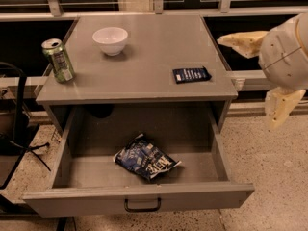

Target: Pick blue chip bag from top drawer and place on counter

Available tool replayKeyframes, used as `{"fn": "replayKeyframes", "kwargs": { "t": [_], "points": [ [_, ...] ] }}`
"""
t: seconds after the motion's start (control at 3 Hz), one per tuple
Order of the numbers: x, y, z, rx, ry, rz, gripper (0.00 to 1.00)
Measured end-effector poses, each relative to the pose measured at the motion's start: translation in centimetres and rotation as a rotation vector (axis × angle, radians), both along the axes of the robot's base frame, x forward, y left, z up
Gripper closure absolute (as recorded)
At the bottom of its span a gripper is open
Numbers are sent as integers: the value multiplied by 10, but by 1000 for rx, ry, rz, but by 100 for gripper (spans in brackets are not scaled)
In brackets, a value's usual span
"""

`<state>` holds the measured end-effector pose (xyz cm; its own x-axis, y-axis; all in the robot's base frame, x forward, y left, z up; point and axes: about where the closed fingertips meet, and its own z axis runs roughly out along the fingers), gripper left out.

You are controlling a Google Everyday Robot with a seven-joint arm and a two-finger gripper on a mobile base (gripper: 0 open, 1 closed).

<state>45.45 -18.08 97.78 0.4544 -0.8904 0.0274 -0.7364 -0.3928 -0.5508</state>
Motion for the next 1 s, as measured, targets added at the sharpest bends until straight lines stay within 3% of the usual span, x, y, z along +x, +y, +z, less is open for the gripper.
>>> {"fn": "replayKeyframes", "kwargs": {
  "t": [0.33,0.67,1.0],
  "points": [
    [8,15,5,-98,-61,182,0],
    [8,39,-1,-308,-12,499,0],
    [-4,35,-4,-324,18,535,0]
  ]
}}
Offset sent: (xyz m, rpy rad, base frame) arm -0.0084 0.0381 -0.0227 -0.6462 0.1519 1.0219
